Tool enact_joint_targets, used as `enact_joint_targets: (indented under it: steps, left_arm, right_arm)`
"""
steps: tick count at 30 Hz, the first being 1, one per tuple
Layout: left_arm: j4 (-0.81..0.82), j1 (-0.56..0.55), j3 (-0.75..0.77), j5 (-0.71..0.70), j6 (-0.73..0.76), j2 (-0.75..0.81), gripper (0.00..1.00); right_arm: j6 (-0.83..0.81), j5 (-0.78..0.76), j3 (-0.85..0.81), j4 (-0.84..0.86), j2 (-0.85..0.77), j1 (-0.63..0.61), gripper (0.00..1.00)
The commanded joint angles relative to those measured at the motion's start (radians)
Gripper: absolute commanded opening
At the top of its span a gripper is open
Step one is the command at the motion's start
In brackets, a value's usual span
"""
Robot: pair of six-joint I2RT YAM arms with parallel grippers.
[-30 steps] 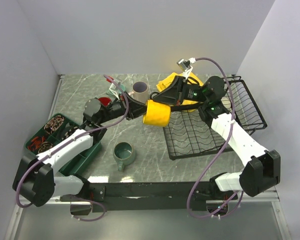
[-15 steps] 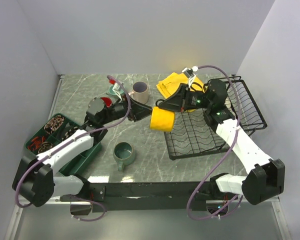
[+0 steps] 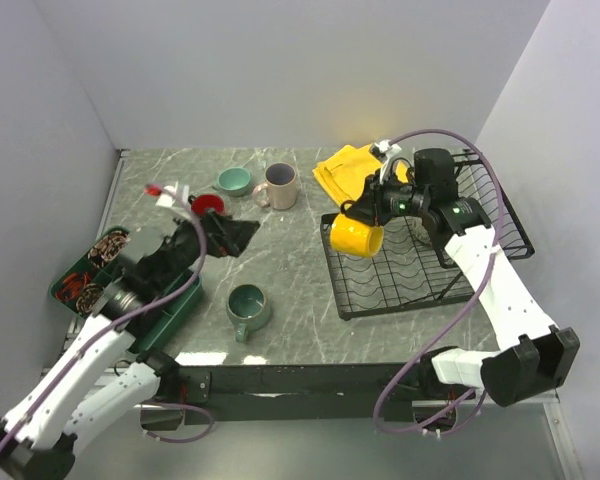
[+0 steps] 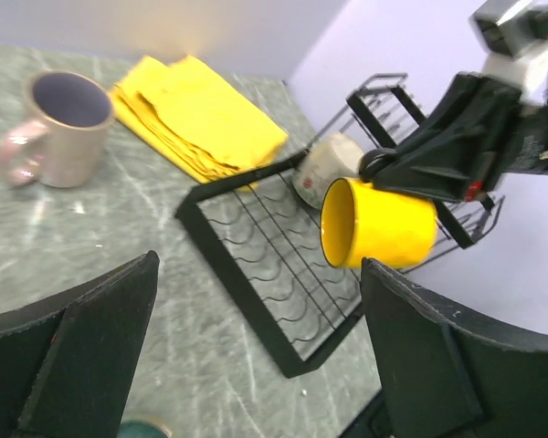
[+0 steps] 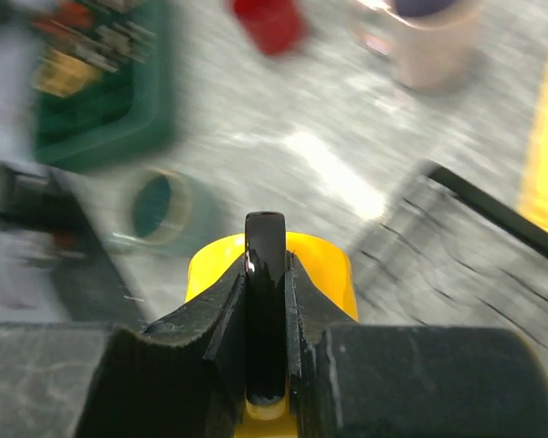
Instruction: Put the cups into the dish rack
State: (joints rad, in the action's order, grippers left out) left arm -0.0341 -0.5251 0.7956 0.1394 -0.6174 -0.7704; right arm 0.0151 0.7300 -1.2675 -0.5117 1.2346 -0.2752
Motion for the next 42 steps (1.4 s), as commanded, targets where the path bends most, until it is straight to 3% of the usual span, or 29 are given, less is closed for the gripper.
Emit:
enact_joint_targets:
  steps: [1,7,16,27,42]
  left_arm:
    - [-0.159,0.004,-0.042,-0.109,0.053,0.143,0.96]
    - [-0.204,0.004,-0.117,-0.13,0.03,0.281,0.96]
    - [-0.213,0.004,-0.122,-0.112,0.025,0.304,0.96]
    - [-0.22,0.004,-0.131,-0.096,0.033,0.319,0.96]
    - [-0.225,0.004,-0.139,-0.084,0.036,0.333,0.96]
  right_arm:
    - [-0.245,-0.24,-0.056,-0.183,0.026,-0.016,0.0]
    - [-0.397,-0.521,-0.058,-0.244,0.092,-0.079,0.0]
    - [-0.61,-0.823,-0.104,-0.266,0.299,-0.186,0.0]
    - [-0.796,-0.934,-0.21,-0.352,0.482,-0.196,0.0]
    - [-0.851,-1.057,-0.219,-0.295,0.609,-0.194,0.0]
